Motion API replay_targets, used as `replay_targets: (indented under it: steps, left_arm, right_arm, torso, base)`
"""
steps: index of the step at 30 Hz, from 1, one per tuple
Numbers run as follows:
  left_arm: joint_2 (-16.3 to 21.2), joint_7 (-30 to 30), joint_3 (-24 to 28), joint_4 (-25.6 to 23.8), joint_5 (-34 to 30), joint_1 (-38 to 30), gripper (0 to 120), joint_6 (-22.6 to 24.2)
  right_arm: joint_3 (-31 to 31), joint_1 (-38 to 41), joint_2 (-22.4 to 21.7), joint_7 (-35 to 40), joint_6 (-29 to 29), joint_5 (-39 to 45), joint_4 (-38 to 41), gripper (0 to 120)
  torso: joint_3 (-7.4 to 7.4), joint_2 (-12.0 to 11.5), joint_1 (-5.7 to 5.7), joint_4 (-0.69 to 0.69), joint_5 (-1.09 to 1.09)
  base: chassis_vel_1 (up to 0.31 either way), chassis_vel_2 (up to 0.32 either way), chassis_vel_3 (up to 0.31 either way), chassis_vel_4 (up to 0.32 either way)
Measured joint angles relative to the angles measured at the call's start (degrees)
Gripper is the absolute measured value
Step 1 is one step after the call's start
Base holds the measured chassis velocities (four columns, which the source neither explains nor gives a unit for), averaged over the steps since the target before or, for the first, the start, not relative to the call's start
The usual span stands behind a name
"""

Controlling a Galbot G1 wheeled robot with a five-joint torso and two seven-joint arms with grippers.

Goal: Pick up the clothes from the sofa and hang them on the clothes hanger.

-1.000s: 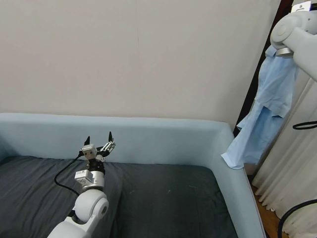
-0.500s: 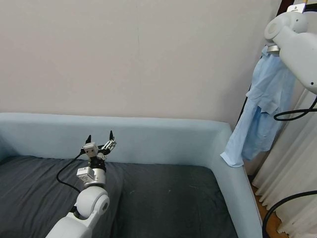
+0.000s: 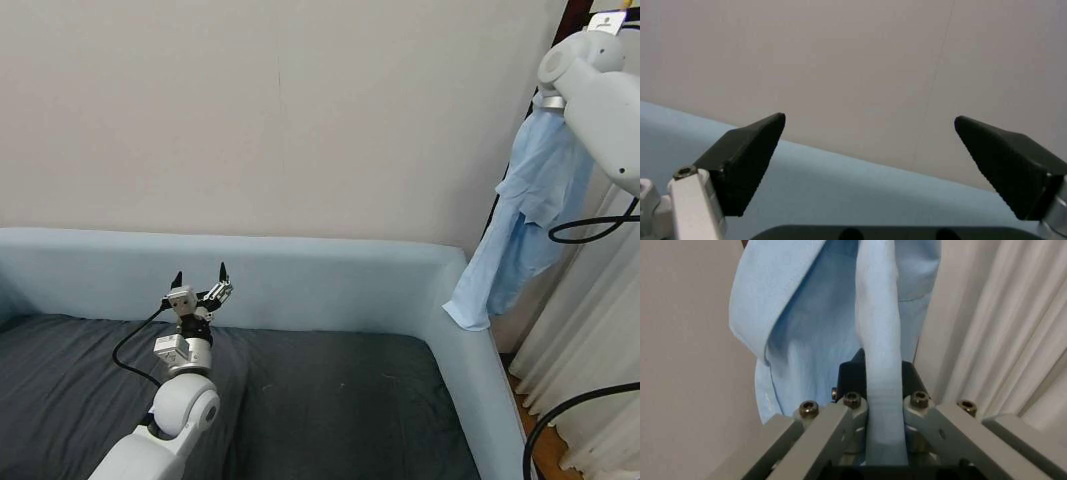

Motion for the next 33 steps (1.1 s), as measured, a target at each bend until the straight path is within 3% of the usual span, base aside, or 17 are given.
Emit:
replay_targets:
  steps: [14, 27, 33]
  left_arm:
    - [0.38, -0.06, 0.76, 0.86, -0.06, -0.68, 100, -0.14]
    - [0.62, -0.11, 1.5, 1.78, 0.05, -1.0, 100, -0.18]
    - [0.85, -0.14, 1.9, 1.91, 0.04, -1.32, 100, -0.18]
  right_arm:
    - [2.45, -3.45, 0.49, -6.97, 7.35, -10.03, -3.83, 1]
    - [4.15, -4.42, 0.39, -9.42, 8.02, -12.18, -4.56, 1]
    - [4.35, -4.42, 0.37, -9.16, 7.03, -11.83, -3.82, 18]
  torso:
    - [0.0, 0.0, 0.0, -0.01, 0.01]
    - [0.0, 0.0, 0.0, -0.01, 0.01]
    - [-0.01, 0.0, 0.0, -0.01, 0.0]
  base:
    - [0.0, 0.0, 0.0, 0.0]
    - [0.0, 0.0, 0.0, 0.0]
    - [0.0, 0.0, 0.0, 0.0]
